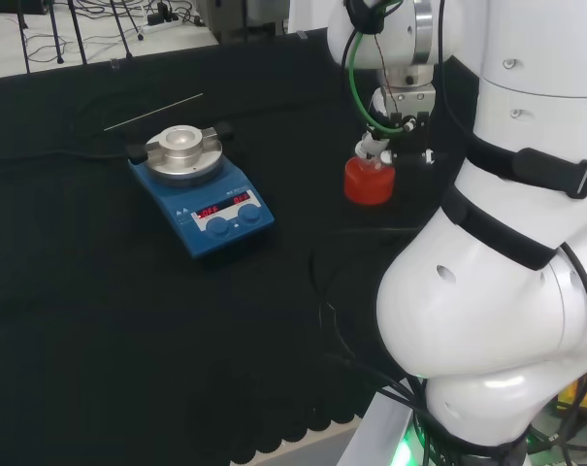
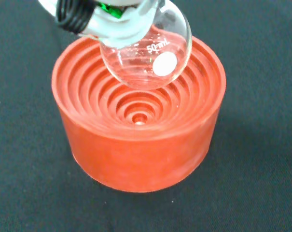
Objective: Pick up the round-bottom flask.
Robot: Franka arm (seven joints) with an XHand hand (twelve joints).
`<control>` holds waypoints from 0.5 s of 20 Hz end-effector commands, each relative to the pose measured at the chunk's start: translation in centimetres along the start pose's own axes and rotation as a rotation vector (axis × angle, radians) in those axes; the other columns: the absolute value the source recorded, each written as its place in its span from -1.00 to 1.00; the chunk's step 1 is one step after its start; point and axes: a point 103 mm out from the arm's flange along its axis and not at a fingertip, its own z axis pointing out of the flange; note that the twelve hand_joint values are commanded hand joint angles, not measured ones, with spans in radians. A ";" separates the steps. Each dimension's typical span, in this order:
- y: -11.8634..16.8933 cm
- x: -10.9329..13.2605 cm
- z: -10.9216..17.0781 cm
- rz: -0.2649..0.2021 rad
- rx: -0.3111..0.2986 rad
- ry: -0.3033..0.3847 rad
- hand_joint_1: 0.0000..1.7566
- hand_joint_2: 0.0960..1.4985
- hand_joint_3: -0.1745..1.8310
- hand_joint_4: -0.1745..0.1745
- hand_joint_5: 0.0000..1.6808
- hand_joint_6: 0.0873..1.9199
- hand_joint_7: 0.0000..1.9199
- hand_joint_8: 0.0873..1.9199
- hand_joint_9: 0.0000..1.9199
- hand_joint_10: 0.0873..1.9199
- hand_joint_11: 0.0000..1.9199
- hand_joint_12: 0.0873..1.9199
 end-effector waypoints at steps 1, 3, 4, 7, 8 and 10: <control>-0.7 0.7 -3.4 -0.019 0.003 -0.002 0.20 -0.05 -0.18 1.00 0.26 0.03 -0.44 -0.43 -0.15 -0.53 -0.38 0.23; -1.0 1.0 -4.2 -0.031 0.007 0.005 0.21 -0.06 -0.17 1.00 0.27 0.02 -0.43 -0.43 -0.15 -0.54 -0.38 0.23; -1.2 1.3 -4.6 -0.039 0.009 0.005 0.21 -0.07 -0.17 1.00 0.28 0.02 -0.43 -0.43 -0.15 -0.54 -0.38 0.23; -1.9 2.1 -5.8 -0.060 0.002 0.005 0.21 -0.08 -0.16 1.00 0.28 0.01 -0.43 -0.43 -0.14 -0.54 -0.37 0.22; -2.0 2.3 -6.3 -0.066 -0.002 0.004 0.21 -0.09 -0.15 1.00 0.29 0.01 -0.43 -0.43 -0.14 -0.54 -0.37 0.22; -2.4 3.0 -7.2 -0.084 -0.007 0.005 0.22 -0.09 -0.15 1.00 0.29 0.01 -0.43 -0.43 -0.14 -0.54 -0.36 0.22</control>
